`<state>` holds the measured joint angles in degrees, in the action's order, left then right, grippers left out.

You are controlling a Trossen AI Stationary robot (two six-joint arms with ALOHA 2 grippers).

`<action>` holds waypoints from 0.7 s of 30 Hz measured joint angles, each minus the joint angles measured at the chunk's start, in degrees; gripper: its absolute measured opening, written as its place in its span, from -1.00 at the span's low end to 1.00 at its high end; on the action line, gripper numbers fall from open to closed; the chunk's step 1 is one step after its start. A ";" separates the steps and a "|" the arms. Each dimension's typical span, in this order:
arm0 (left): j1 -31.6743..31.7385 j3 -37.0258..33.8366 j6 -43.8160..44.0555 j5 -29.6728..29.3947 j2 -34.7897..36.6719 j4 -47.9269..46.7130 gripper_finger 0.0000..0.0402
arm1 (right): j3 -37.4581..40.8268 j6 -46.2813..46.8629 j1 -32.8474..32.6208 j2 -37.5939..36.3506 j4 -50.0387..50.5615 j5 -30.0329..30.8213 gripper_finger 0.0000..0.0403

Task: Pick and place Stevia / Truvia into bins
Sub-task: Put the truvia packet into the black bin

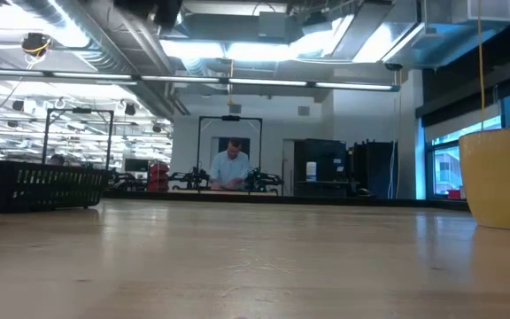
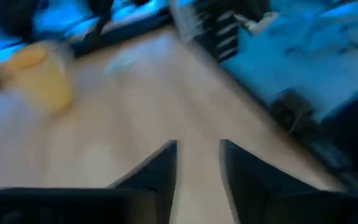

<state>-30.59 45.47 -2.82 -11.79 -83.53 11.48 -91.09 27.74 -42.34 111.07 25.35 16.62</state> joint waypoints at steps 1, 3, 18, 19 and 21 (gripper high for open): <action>-0.06 0.00 -2.43 1.79 0.00 2.04 -0.42 | -0.51 -4.58 0.23 0.00 -3.04 -0.76 -0.84; -0.25 0.00 -7.43 4.76 0.00 5.66 -0.38 | -1.24 -12.71 0.67 0.00 -8.37 -3.44 -0.84; -3.22 0.00 -24.48 7.03 0.02 15.77 -0.26 | -1.47 -20.70 7.78 -0.06 -19.07 -10.68 -0.84; -3.49 0.00 -24.53 7.02 0.02 15.78 -0.26 | -1.46 -19.86 8.40 -0.07 -19.05 -10.69 -0.84; -3.99 0.00 -24.65 7.03 0.02 15.77 -0.26 | -1.46 -17.72 9.52 -0.07 -19.06 -10.70 -0.84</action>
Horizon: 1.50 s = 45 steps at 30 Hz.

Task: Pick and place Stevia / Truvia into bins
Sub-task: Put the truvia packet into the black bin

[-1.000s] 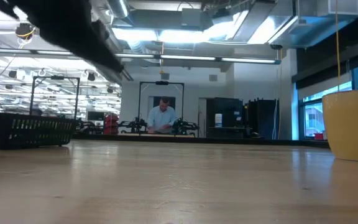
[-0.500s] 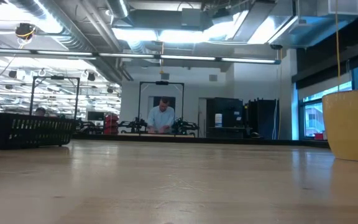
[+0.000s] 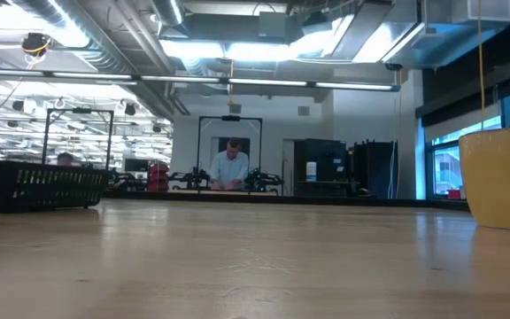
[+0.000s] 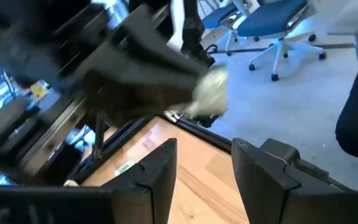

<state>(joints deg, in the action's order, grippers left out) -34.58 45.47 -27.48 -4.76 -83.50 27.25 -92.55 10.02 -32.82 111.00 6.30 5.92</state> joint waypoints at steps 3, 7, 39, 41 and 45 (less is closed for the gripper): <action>-0.92 0.00 -2.50 -0.15 0.00 -0.01 -0.26 | 0.02 2.26 1.19 0.00 0.26 -1.84 -0.84; -1.82 0.00 -5.11 -2.82 0.00 -0.01 -0.26 | 0.02 4.69 1.64 0.00 0.29 -4.34 -0.84; -2.26 0.00 -9.78 -1.98 0.00 3.62 -0.68 | 0.09 5.83 2.26 0.00 1.69 -4.07 -0.84; -2.26 0.00 -9.78 -1.98 0.00 3.84 -0.76 | 0.11 5.81 2.30 0.00 1.71 -4.07 -0.84; -2.26 0.00 -9.78 -1.98 0.00 3.84 -0.90 | 0.09 4.51 2.28 0.00 1.71 -4.07 -0.84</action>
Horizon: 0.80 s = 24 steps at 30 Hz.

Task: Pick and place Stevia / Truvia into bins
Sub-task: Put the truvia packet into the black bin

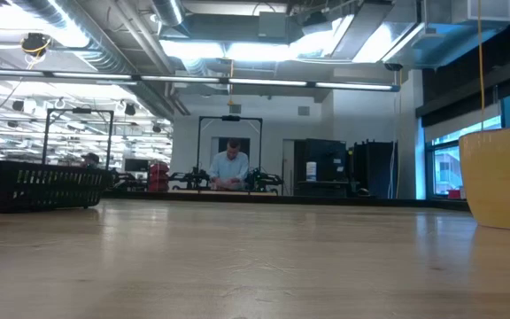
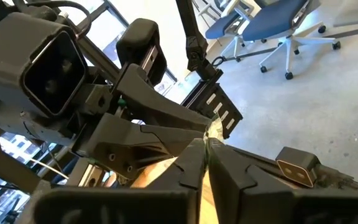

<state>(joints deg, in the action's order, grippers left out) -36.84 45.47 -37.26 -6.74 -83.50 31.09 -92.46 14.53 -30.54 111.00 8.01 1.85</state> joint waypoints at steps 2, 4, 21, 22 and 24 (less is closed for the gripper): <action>0.00 0.00 0.00 0.00 0.00 -0.05 -0.97 | 0.01 -0.98 -0.01 -0.01 0.00 0.00 -0.84; 0.00 0.00 0.00 0.00 0.00 -0.23 -0.98 | -0.01 -1.24 -0.01 -0.02 0.10 0.00 -0.84; -0.02 0.00 1.80 -1.18 0.04 -4.58 -0.98 | 0.04 3.08 0.65 -0.13 11.98 0.02 -0.53; 0.00 0.00 2.71 -1.85 0.04 -5.37 -0.98 | 0.04 3.82 0.65 -0.13 13.64 0.02 -0.47; 0.02 0.00 5.01 -4.95 0.04 -7.68 -0.98 | 0.04 7.33 0.64 -0.13 17.74 0.03 -0.38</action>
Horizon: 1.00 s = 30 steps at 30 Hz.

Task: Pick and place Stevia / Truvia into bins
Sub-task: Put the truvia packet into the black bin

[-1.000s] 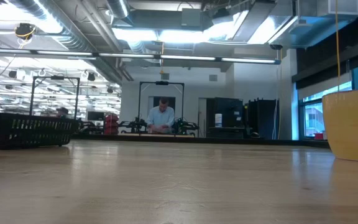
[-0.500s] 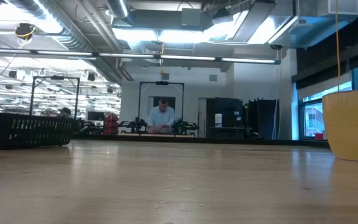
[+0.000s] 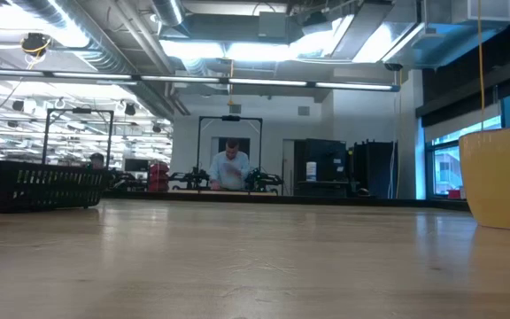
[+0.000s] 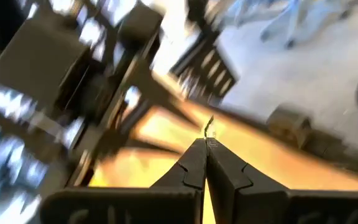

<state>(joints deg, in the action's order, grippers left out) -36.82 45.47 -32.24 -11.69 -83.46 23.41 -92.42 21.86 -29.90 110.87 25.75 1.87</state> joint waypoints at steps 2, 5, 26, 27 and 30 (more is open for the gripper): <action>0.02 0.00 2.66 -5.36 0.00 -3.23 -0.98 | 0.00 4.33 -0.02 0.00 4.39 0.22 -0.33; 0.04 0.00 7.62 -16.00 0.00 -9.87 -0.99 | 0.00 11.27 -0.04 0.00 11.96 2.45 -0.29; 1.57 0.00 73.01 -49.47 0.00 -74.73 -0.99 | 0.00 21.10 -1.15 0.02 23.59 13.57 -0.29; 1.92 0.00 76.88 -47.85 0.00 -78.18 -0.99 | 0.00 21.05 -1.15 0.02 23.59 13.57 -0.29; 2.95 0.00 87.54 -42.78 0.00 -88.38 -0.99 | 0.00 19.90 -1.15 0.02 23.52 13.57 -0.29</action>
<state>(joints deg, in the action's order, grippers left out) -33.87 45.47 55.30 -54.47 -83.46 -64.97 -92.42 41.76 -31.05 110.89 49.27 15.44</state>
